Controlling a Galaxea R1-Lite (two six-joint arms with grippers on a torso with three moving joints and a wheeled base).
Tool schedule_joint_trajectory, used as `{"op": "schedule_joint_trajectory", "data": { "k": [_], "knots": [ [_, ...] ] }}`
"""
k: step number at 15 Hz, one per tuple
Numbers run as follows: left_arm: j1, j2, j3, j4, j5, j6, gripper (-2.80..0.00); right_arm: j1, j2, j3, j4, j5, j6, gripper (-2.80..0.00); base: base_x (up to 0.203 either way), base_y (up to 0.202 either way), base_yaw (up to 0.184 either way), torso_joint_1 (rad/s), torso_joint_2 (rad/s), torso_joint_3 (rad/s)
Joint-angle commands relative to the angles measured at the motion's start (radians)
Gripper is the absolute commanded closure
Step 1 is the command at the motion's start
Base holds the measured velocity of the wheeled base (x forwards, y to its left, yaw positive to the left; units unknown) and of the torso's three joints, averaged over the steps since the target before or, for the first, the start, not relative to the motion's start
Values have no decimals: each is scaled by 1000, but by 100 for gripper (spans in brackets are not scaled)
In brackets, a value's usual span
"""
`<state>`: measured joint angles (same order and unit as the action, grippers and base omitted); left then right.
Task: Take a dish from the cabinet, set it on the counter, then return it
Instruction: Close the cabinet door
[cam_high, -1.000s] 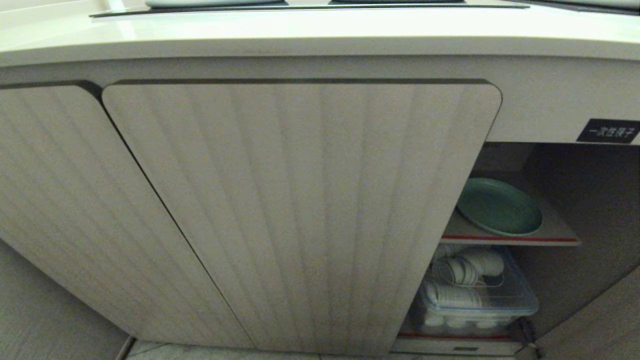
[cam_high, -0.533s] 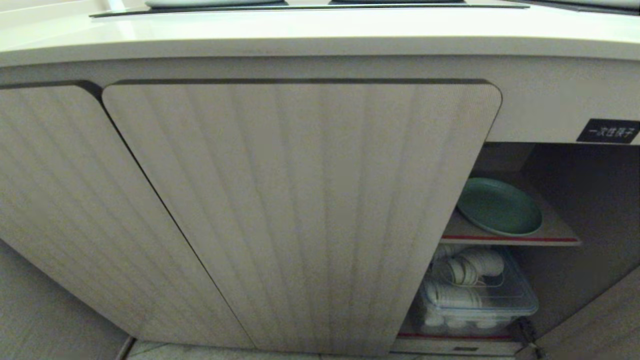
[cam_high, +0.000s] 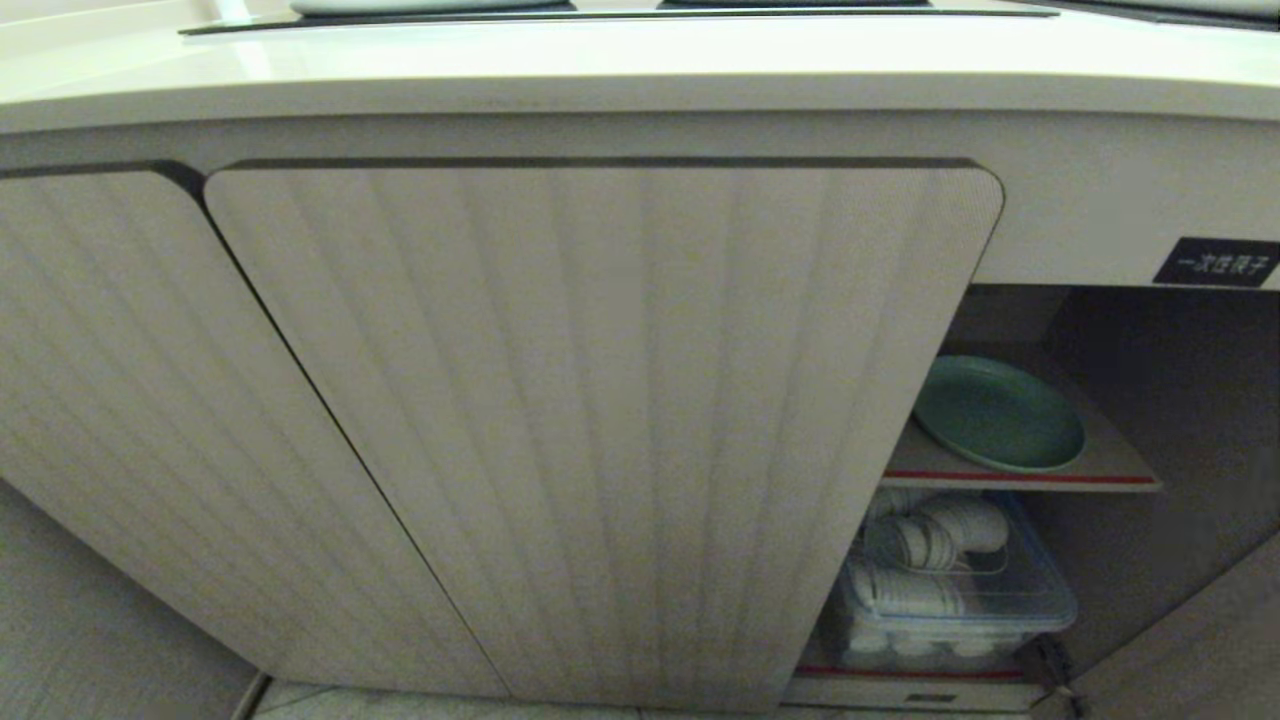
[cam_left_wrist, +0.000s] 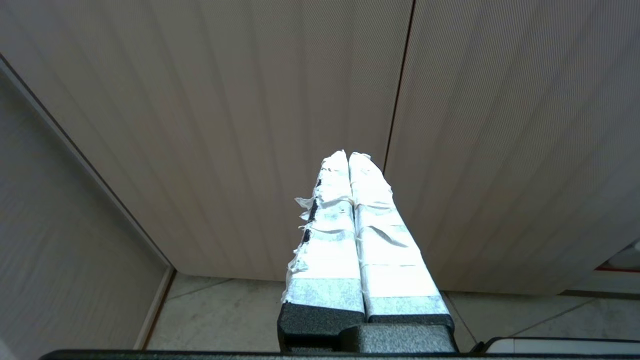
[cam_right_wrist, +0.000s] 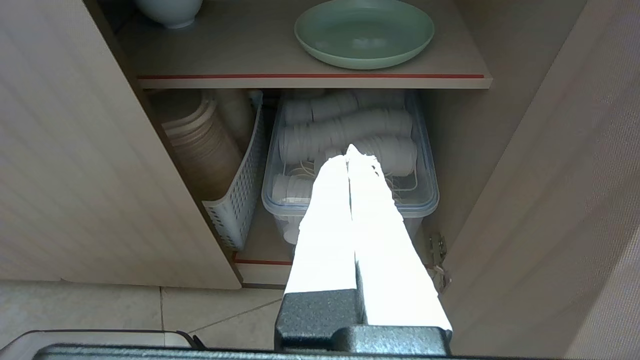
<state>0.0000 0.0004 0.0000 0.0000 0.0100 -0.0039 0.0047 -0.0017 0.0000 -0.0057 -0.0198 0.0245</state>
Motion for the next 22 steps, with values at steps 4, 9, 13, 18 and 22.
{"op": "schedule_joint_trajectory", "data": {
  "k": [4, 9, 13, 18, 22],
  "knots": [
    [0, 0, 0, 0, 1, -1, 0, 1, 2, 0, 0, 0, 0, 0, 0, 0, 0, 0, 0, 0],
    [0, 0, 0, 0, 1, -1, 0, 0, 2, 0, 0, -2, 0, 0, 0, 0, 0, 0, 0, 0],
    [0, 0, 0, 0, 1, -1, 0, 0, 2, 0, 0, 0, 0, 0, 0, 0, 0, 0, 0, 0],
    [0, 0, 0, 0, -1, -1, 0, 1, 2, 0, 0, 0, 0, 0, 0, 0, 0, 0, 0, 0],
    [0, 0, 0, 0, -1, -1, 0, 1, 2, 0, 0, 0, 0, 0, 0, 0, 0, 0, 0, 0]
  ]
}}
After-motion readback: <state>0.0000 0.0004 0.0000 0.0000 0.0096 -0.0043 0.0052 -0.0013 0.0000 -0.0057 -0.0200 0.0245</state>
